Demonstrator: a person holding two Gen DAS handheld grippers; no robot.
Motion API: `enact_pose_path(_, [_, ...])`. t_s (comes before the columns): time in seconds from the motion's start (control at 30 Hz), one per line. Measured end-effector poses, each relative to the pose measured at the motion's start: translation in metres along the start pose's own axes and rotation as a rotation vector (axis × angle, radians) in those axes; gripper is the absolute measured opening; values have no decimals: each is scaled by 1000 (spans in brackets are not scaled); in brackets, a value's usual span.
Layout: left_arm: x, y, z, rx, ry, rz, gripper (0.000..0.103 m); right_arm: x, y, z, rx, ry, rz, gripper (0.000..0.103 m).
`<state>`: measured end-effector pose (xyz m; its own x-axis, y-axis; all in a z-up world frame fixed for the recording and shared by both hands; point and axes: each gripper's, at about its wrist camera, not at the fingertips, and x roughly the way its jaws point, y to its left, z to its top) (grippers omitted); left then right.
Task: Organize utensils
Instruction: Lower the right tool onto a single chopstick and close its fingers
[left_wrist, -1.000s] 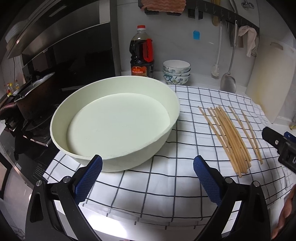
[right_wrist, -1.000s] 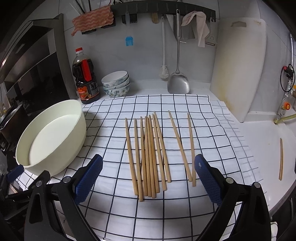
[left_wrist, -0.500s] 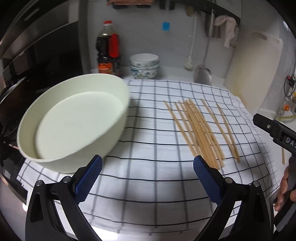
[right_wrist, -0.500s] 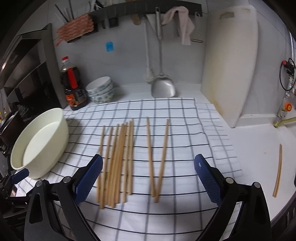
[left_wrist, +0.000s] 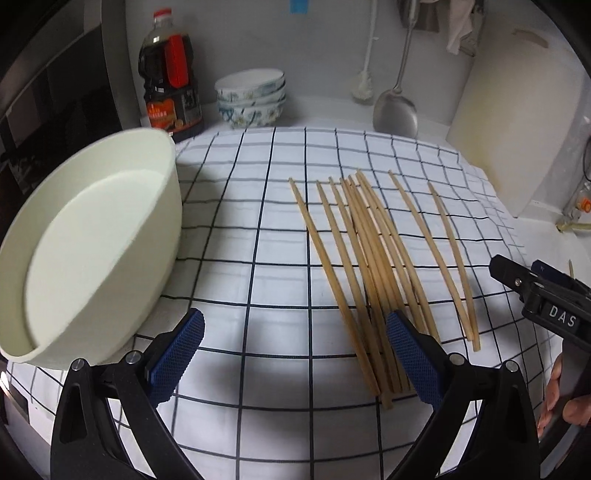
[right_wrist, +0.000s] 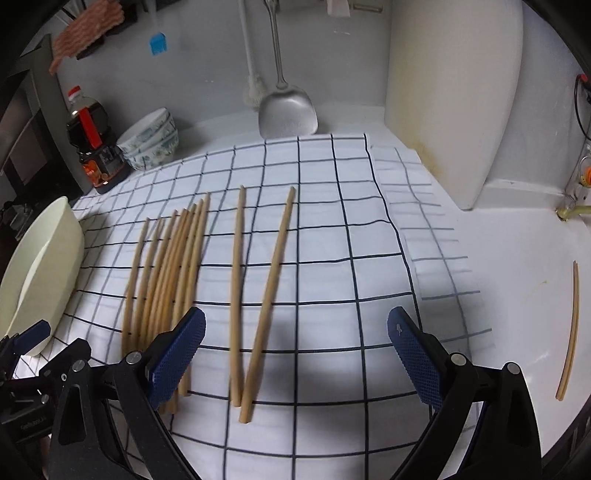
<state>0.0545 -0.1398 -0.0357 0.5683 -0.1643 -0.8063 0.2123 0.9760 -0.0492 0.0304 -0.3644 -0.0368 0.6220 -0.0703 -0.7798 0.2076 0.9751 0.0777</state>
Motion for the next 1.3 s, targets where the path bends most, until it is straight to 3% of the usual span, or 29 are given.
enact_pose_path(0.27, [23, -1, 9, -20, 62, 16, 97, 33, -9, 5, -9, 93, -34, 95])
enact_pose_path(0.8, [38, 1, 14, -35, 110, 31, 97, 56, 3, 0, -80, 154, -101, 95])
enact_pose_path(1.3, [50, 7, 13, -44, 136, 70, 97, 54, -16, 0, -54, 142, -144, 95])
